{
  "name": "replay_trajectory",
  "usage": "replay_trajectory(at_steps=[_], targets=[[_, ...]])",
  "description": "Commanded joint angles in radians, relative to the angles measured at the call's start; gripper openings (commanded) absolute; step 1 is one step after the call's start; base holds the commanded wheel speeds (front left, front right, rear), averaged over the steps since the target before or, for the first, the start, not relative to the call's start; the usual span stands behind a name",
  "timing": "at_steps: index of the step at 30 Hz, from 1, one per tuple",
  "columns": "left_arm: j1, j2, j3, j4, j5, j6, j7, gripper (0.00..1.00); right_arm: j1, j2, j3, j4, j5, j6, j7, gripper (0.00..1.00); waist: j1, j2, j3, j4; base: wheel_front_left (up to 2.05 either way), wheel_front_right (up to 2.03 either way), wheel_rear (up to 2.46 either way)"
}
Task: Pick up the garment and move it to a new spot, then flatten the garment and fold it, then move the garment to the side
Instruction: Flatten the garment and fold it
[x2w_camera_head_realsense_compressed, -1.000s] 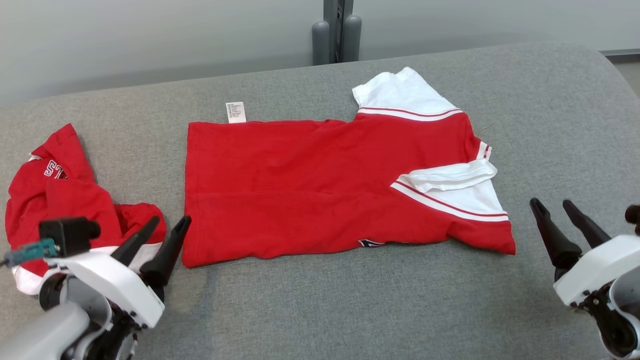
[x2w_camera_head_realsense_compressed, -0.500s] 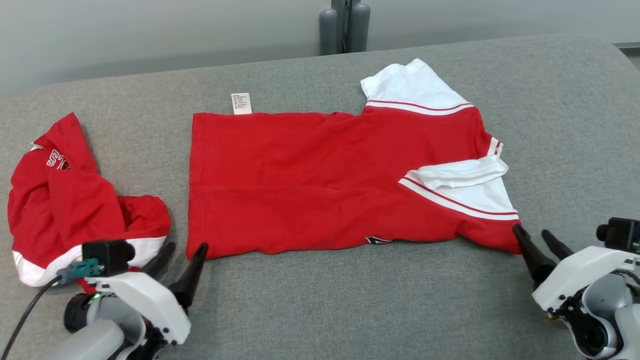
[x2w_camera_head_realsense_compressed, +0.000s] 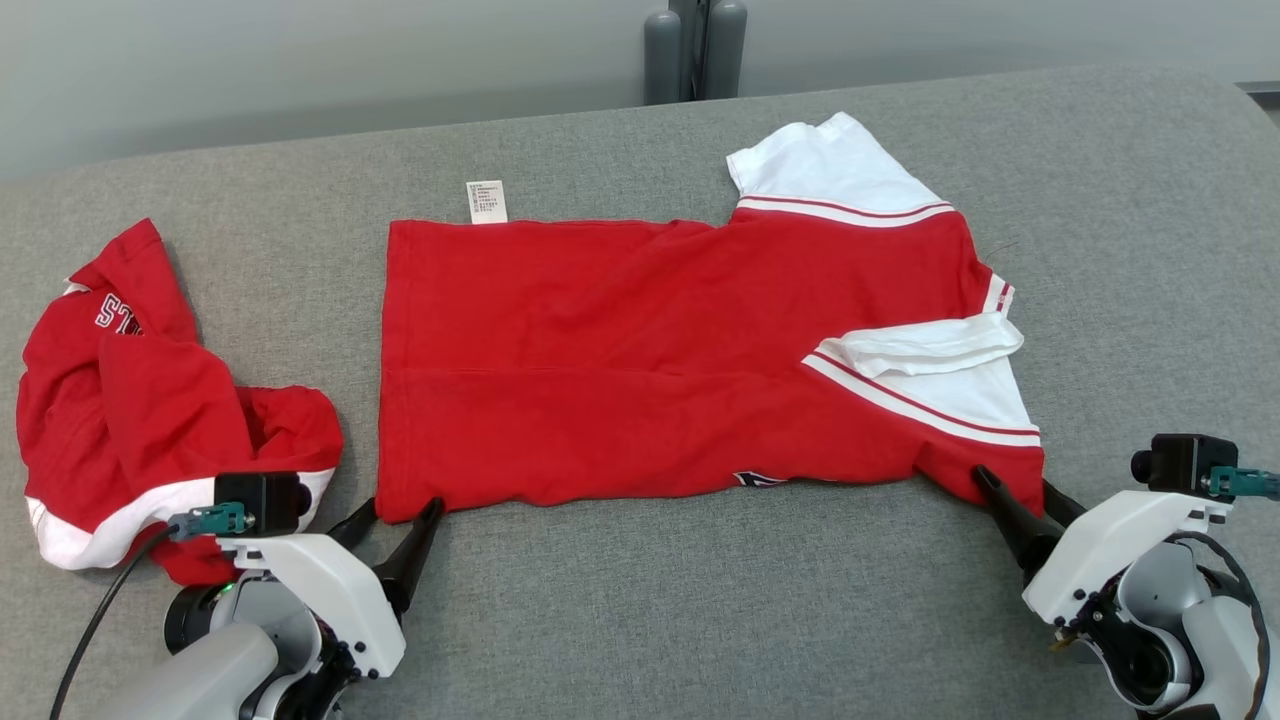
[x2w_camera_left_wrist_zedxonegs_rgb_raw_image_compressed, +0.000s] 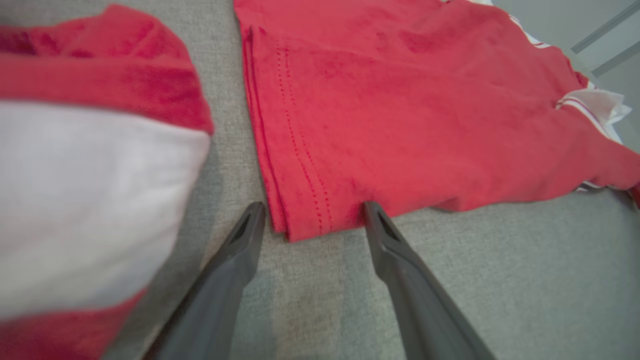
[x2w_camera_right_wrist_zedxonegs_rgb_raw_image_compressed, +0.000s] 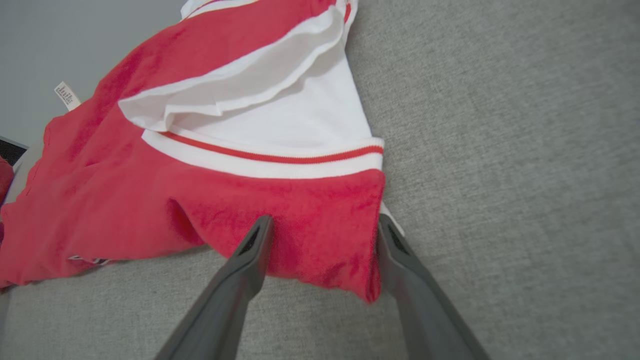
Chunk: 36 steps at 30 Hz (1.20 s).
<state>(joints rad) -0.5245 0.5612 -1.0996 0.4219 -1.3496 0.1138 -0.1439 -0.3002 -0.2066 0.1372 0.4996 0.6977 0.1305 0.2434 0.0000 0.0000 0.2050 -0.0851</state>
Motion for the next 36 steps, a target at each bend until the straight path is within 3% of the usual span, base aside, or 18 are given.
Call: replay_trajectory(at_steps=[1,3,4,6,12,17,28,32,36], targets=[[-0.022,-0.003,-0.004,0.019,0.0,-0.012,0.012,0.82,-0.01,-0.01,0.01,0.011,0.01,0.0,-0.007,0.66,0.0,0.0,-0.001,-0.001,0.0,0.0,0.0],[-0.024,-0.012,-0.008,0.034,-0.001,-0.024,0.017,0.0,-0.013,-0.013,0.024,0.02,0.016,0.001,-0.011,0.27,0.0,0.0,-0.002,-0.001,0.0,0.0,0.0],[-0.024,-0.012,-0.008,0.034,-0.001,-0.024,0.017,0.0,-0.013,-0.013,0.024,0.02,0.016,0.001,-0.011,0.27,0.0,0.0,-0.002,-0.001,0.0,0.0,0.0],[-0.031,-0.015,-0.01,0.045,0.006,-0.034,0.015,0.0,-0.017,-0.018,0.035,0.022,0.019,0.001,-0.023,0.0,0.0,0.0,-0.003,-0.001,0.0,0.0,0.0],[-0.001,0.011,-0.014,0.021,0.01,-0.052,0.005,0.0,-0.009,-0.057,0.064,0.015,0.062,0.001,-0.048,0.0,0.0,0.0,-0.032,0.002,0.0,0.0,0.0],[0.046,0.06,-0.028,-0.071,0.004,-0.04,0.019,0.0,0.029,-0.109,0.088,-0.015,0.127,0.001,-0.024,0.0,0.0,0.0,-0.074,0.013,0.0,0.0,0.0],[0.161,0.209,-0.067,-0.371,-0.02,0.051,0.079,0.0,0.18,-0.241,0.101,-0.163,0.235,0.0,0.071,0.0,0.0,0.0,-0.135,0.043,0.0,0.0,0.0],[0.211,0.26,-0.092,-0.456,-0.031,0.089,0.107,0.0,0.268,-0.268,0.059,-0.217,0.258,0.0,0.121,0.0,0.0,0.0,-0.144,0.054,0.0,0.0,0.0],[0.232,0.283,-0.113,-0.499,-0.041,0.097,0.144,0.0,0.336,-0.265,0.006,-0.252,0.265,0.0,0.168,0.0,0.0,0.0,-0.147,0.064,0.0,0.0,0.0]])
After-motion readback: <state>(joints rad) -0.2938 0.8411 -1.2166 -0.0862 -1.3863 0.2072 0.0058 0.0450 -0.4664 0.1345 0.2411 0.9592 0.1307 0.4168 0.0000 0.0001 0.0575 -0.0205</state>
